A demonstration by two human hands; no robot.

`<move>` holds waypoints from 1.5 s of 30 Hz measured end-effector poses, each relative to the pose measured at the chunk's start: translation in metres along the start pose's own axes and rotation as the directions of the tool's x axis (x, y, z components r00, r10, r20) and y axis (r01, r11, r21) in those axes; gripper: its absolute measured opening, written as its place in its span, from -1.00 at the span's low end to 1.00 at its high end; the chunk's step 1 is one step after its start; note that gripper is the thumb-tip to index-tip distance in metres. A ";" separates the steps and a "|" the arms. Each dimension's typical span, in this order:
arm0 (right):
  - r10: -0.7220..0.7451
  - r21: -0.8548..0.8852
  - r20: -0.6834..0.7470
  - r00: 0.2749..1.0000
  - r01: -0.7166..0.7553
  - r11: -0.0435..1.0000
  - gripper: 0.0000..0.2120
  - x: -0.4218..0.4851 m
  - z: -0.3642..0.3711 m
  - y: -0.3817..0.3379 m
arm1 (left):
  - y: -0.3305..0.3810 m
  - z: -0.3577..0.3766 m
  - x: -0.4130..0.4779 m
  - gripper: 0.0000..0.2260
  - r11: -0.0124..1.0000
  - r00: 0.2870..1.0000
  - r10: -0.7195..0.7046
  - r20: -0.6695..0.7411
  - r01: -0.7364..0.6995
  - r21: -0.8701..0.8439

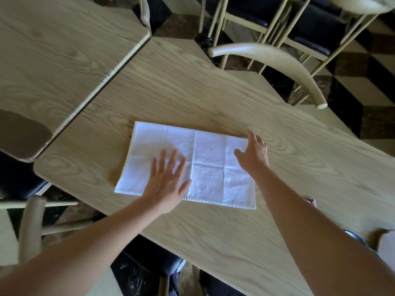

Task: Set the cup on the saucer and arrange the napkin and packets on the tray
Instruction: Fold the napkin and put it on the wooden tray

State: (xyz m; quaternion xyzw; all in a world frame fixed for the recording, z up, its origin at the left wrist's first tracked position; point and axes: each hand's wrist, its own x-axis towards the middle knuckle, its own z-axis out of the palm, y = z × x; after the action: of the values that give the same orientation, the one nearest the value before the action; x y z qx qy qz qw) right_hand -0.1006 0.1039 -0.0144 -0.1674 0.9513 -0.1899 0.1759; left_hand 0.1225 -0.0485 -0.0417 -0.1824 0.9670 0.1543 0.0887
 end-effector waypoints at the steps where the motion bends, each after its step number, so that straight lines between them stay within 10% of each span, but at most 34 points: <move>1: 0.028 0.004 0.020 0.999 -0.028 1.000 -0.29 0.003 -0.002 -0.001 | 0.008 0.004 -0.009 -0.37 0.999 0.999 0.043 0.009 -0.044 0.018; 6: 0.047 -0.360 0.093 0.995 -0.011 0.933 -0.42 0.006 -0.009 -0.002 | 0.029 0.012 -0.030 -0.44 0.999 0.988 -0.035 -0.154 0.039 0.024; 14: -0.522 -0.364 0.306 0.796 0.604 0.709 -0.48 0.021 0.011 -0.063 | 0.055 0.027 -0.035 -0.63 0.897 0.850 -0.419 -0.320 0.334 -0.290; 45: -0.408 -0.076 0.455 0.792 0.491 0.868 -0.51 0.033 0.017 -0.104 | 0.062 0.022 -0.050 -0.85 0.815 0.826 -0.522 -0.212 0.410 -0.409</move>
State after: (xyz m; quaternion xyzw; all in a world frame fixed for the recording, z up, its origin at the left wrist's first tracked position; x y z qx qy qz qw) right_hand -0.0971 -0.0043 0.0058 -0.4428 0.8358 -0.0937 0.3109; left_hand 0.1471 0.0300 -0.0343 -0.4513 0.8501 0.2637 -0.0644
